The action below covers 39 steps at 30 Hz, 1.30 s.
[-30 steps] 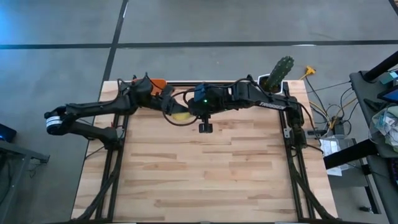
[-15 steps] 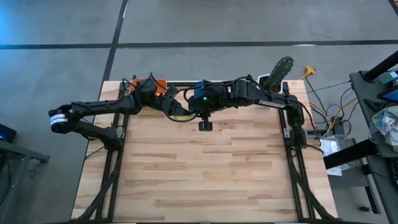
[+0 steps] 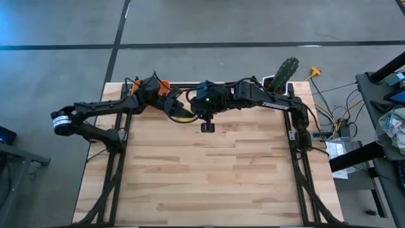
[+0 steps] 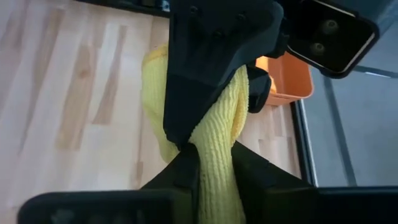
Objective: Roll microfiber towels into tight, uniform cylinder then place into a basket
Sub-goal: Put the rolled yellow towel into the orange bin
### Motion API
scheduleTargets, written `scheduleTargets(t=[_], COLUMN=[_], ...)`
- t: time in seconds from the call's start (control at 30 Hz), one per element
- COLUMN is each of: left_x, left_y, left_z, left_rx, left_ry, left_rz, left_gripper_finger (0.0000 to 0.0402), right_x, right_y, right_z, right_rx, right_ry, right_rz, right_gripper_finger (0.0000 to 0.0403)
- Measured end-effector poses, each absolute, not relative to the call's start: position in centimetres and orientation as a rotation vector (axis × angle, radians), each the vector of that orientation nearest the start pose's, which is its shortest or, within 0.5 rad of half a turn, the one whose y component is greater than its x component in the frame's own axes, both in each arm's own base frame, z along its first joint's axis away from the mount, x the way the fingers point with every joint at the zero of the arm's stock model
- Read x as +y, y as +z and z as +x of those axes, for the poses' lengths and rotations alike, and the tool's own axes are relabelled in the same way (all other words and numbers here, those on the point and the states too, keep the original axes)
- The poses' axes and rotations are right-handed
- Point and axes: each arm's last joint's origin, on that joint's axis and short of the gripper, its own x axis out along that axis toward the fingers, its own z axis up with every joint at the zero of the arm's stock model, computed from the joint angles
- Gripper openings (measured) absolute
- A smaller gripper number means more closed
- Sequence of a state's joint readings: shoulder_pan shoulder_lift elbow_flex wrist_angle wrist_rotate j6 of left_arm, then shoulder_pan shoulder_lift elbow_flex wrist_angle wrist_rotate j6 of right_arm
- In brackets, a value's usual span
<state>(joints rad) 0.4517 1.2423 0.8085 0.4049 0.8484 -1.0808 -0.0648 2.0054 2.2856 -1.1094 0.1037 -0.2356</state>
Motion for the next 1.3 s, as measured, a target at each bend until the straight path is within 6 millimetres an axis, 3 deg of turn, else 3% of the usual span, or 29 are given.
scheduleTargets(t=[0.37, 0.5, 0.7, 0.9, 1.13, 1.3], left_x=[13.7, 15.4, 18.2, 20.3, 21.4, 22.2], left_y=[29.2, 27.9, 27.5, 26.7, 26.2, 24.5], left_z=[22.6, 21.1, 18.0, 14.9, 13.0, 11.9], left_rx=[0.267, 0.312, 0.299, 0.392, 0.639, 0.746], left_ry=[-0.328, -0.237, -0.105, 0.116, 0.37, 0.406], left_rz=[-0.911, -0.894, -0.742, -0.548, -0.169, -0.103], left_gripper_finger=[0.0017, 0.0017, 0.0017, 0.0017, 0.0017, 0.0017], right_x=[-3.3, -3.5, -3.9, -3.9, -3.9, -3.8], right_y=[39.4, 39.3, 38.9, 38.8, 38.9, 38.9], right_z=[41.4, 41.0, 40.3, 40.2, 40.1, 40.1], right_rx=[0.874, 0.902, 0.977, 0.988, 0.984, 0.983], right_ry=[-0.081, -0.097, -0.149, -0.179, -0.2, -0.202], right_rz=[-0.234, -0.188, -0.131, -0.077, -0.039, -0.023], right_gripper_finger=[0.0124, 0.0152, 0.0183, 0.0191, 0.0191, 0.0191])
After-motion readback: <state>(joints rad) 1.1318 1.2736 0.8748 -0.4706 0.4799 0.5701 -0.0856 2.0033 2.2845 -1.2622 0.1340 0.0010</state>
